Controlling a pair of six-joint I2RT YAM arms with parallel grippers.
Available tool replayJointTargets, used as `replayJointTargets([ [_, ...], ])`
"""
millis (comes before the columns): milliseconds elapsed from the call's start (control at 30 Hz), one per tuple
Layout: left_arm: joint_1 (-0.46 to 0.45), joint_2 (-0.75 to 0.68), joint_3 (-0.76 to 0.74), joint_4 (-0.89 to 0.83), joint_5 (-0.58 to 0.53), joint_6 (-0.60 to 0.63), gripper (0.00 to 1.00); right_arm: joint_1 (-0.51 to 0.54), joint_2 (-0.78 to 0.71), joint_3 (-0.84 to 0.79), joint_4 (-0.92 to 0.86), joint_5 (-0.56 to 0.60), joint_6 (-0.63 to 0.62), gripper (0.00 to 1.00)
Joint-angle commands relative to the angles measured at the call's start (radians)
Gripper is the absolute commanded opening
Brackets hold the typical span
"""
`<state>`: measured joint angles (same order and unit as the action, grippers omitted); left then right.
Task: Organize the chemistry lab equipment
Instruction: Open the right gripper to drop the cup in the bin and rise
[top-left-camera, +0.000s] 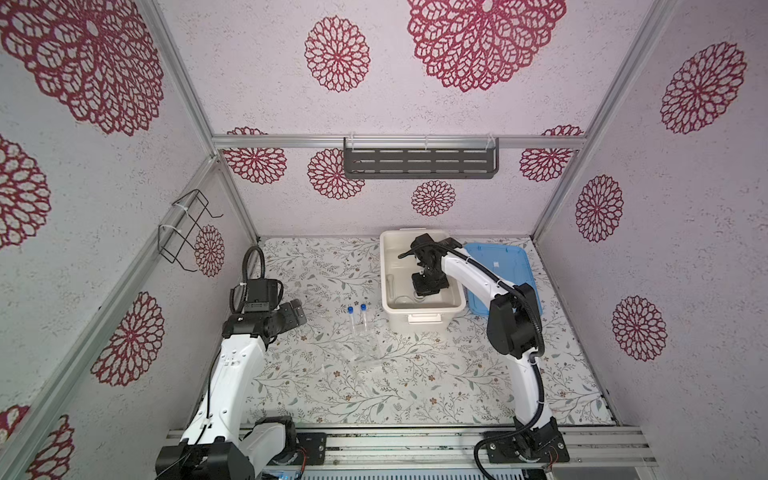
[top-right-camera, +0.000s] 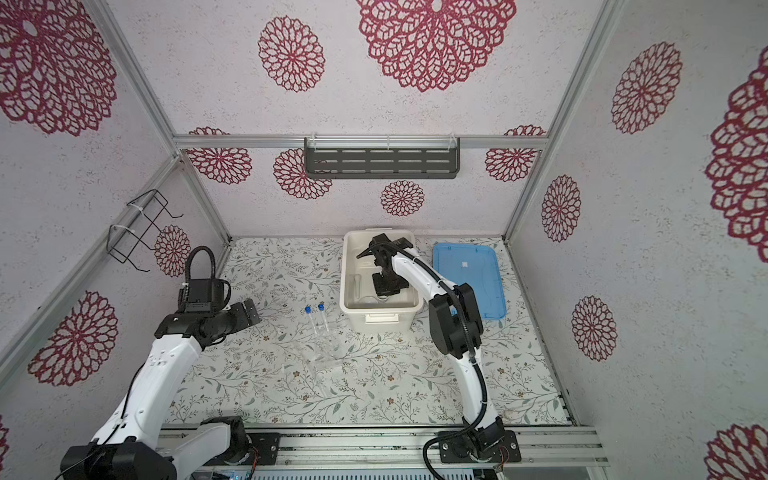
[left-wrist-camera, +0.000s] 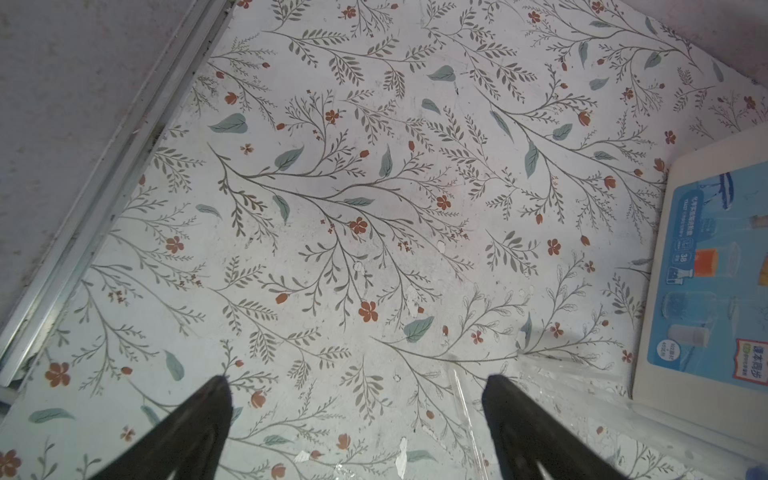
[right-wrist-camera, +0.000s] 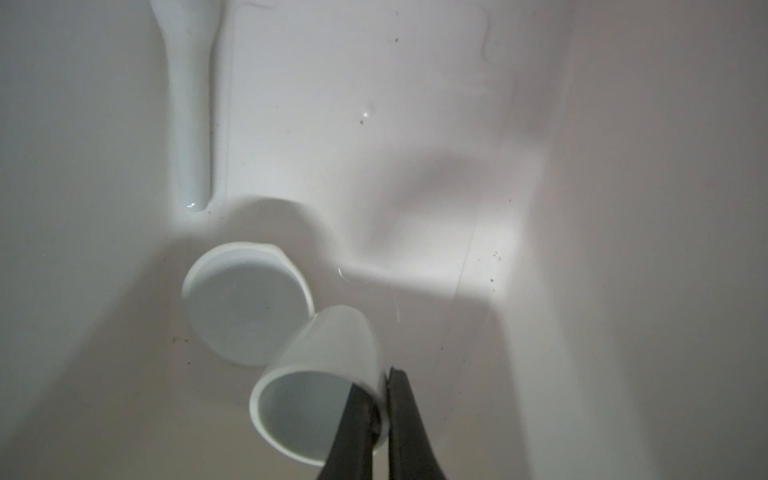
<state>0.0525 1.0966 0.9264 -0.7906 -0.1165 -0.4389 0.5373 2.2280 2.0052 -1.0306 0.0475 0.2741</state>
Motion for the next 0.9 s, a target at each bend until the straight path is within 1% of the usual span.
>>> replayJointTargets([
  [0,0.006,-0.028,0.001,0.001,-0.04,-0.006,0.98,-0.004,0.004,-0.014,0.008,0.002,0.013,0.0],
  [133,0.007,-0.028,0.002,0.002,-0.041,-0.006,0.98,-0.004,0.005,-0.062,0.03,0.0,0.022,0.0],
  [167,0.006,-0.027,0.002,0.002,-0.041,-0.006,0.98,-0.004,0.001,-0.073,0.04,-0.002,0.03,0.02],
  [300,0.006,-0.022,0.002,0.004,-0.038,-0.006,0.98,-0.005,-0.027,-0.089,0.056,0.0,0.045,0.17],
  [367,0.006,-0.019,0.002,0.004,-0.033,-0.006,0.98,-0.005,-0.044,-0.087,0.059,-0.01,0.039,0.21],
  [467,0.006,-0.016,0.002,0.006,-0.022,-0.006,0.98,-0.003,-0.075,-0.092,0.069,-0.022,0.029,0.28],
  [633,0.006,-0.015,0.0,0.002,-0.018,-0.006,0.98,0.004,-0.137,-0.075,0.055,0.008,0.041,0.31],
  [767,0.006,-0.018,-0.003,0.01,-0.008,-0.007,0.98,0.022,-0.22,-0.036,0.04,0.038,0.054,0.33],
  [867,0.006,-0.013,-0.003,0.014,0.002,-0.009,0.98,0.04,-0.286,-0.015,0.04,0.036,0.05,0.33],
])
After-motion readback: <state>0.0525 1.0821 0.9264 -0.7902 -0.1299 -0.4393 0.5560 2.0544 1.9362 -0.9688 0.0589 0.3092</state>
